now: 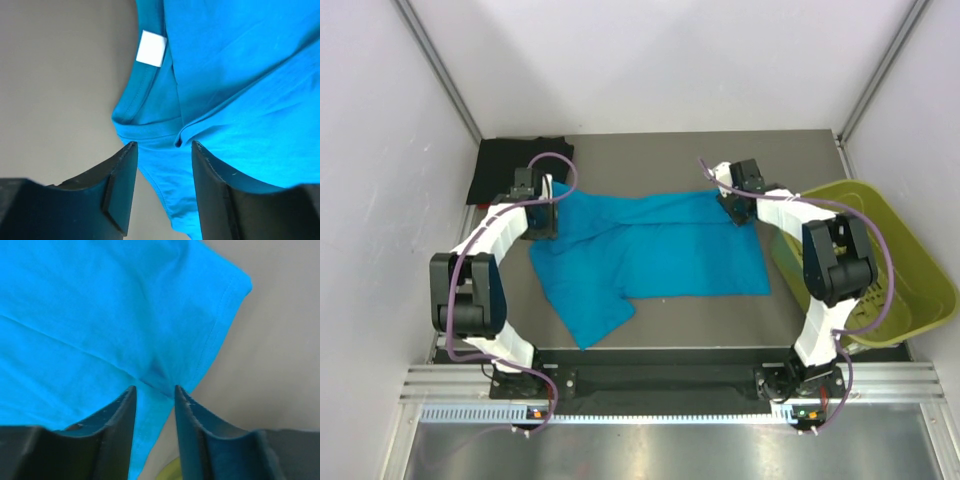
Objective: Fold and stack the t-shirts
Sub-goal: Fold the tshirt
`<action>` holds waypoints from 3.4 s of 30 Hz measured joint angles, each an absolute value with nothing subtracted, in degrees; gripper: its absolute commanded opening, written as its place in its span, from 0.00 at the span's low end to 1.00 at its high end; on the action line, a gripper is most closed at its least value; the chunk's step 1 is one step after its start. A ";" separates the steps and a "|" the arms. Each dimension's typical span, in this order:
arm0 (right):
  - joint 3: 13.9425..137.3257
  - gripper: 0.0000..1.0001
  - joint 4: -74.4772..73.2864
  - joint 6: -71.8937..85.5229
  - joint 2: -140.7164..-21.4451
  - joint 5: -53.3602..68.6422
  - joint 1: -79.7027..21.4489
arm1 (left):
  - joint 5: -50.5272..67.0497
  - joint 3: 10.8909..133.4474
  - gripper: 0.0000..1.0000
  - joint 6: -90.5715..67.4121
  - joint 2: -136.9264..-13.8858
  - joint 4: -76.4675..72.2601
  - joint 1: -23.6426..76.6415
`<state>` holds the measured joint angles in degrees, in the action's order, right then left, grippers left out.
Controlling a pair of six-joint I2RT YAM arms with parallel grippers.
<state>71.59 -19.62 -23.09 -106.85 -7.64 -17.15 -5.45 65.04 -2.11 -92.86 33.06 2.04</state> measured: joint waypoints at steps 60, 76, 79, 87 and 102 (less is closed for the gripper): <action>110.80 0.00 -32.45 2.87 -134.19 8.12 -4.05 | 0.71 90.54 0.00 3.57 -115.74 18.04 -1.89; 108.42 0.00 -27.73 6.15 -133.58 5.65 -3.49 | -7.25 89.08 0.00 -1.39 -115.24 16.40 -2.52; 108.31 0.00 -27.38 6.35 -133.56 5.45 -3.49 | -7.57 89.08 0.00 -2.31 -115.24 16.27 -2.76; 107.57 0.00 -25.82 6.87 -133.36 4.71 -3.49 | -8.97 89.10 0.00 -4.05 -115.24 16.32 -2.83; 107.13 0.29 -28.58 6.66 -130.32 -2.11 -4.27 | -9.58 93.19 0.43 -4.36 -115.07 18.28 -3.42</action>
